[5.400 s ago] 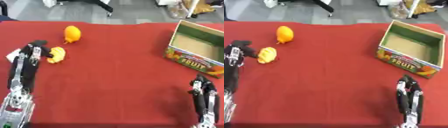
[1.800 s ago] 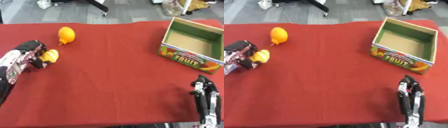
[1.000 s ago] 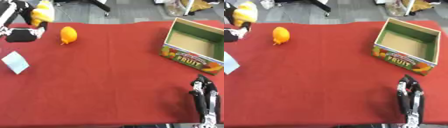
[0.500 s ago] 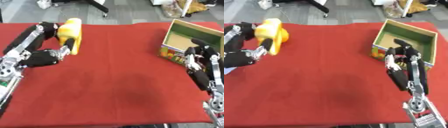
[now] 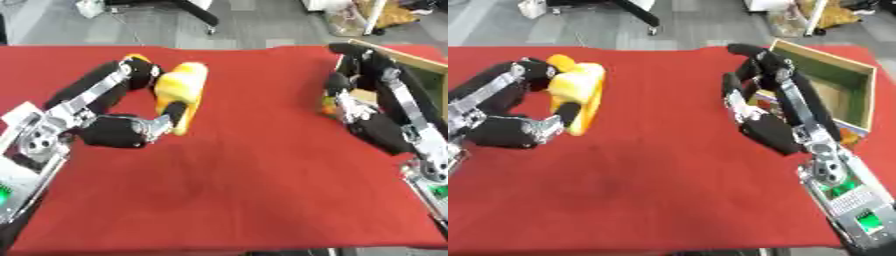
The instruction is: Pick up the objects with one hand, pass them to the other hand, and then place them into the box on the other side of the table.
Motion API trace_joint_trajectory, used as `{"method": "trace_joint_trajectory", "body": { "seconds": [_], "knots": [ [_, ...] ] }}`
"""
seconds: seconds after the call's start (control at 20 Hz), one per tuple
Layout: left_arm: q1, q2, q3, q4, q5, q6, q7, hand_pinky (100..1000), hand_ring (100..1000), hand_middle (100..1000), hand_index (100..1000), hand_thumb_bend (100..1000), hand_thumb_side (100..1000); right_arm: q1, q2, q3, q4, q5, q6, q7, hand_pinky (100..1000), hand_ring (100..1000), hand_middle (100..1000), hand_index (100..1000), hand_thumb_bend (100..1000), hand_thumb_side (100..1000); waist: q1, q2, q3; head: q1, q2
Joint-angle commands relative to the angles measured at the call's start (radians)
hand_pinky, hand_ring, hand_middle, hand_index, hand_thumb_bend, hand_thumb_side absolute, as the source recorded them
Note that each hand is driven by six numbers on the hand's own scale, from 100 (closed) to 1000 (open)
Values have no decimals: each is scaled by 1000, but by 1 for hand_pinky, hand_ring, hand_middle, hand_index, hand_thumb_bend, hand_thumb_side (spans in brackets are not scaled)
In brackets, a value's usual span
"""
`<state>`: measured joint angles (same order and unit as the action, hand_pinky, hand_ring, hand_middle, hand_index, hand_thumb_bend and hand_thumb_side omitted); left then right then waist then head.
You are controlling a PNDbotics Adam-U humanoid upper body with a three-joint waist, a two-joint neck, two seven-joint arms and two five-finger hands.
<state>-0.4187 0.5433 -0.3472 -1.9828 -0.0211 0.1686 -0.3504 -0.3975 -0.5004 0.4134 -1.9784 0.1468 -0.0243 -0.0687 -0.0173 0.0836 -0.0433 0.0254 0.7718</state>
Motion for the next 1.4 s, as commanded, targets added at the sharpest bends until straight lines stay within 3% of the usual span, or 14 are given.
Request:
{"method": "trace_joint_trajectory", "body": {
  "seconds": [0.05, 0.6, 1.4],
  "knots": [
    [-31, 30, -14, -17, 17, -3, -23, 786, 469, 391, 501, 100, 344, -42, -30, 25, -22, -26, -1, 78, 387, 562, 460, 882, 100, 624, -12, -27, 2, -2, -2],
    [-104, 61, -66, -17, 39, -25, -78, 784, 472, 389, 493, 100, 323, -116, -38, 97, -22, -29, 19, 289, 375, 542, 432, 892, 100, 541, -16, -26, 11, -10, -2],
    [-127, 69, -71, -17, -30, -5, -42, 770, 458, 345, 460, 100, 294, -174, -28, 115, -22, -43, 11, 389, 383, 542, 431, 900, 100, 565, -18, -27, 9, -10, -2]
  ]
}}
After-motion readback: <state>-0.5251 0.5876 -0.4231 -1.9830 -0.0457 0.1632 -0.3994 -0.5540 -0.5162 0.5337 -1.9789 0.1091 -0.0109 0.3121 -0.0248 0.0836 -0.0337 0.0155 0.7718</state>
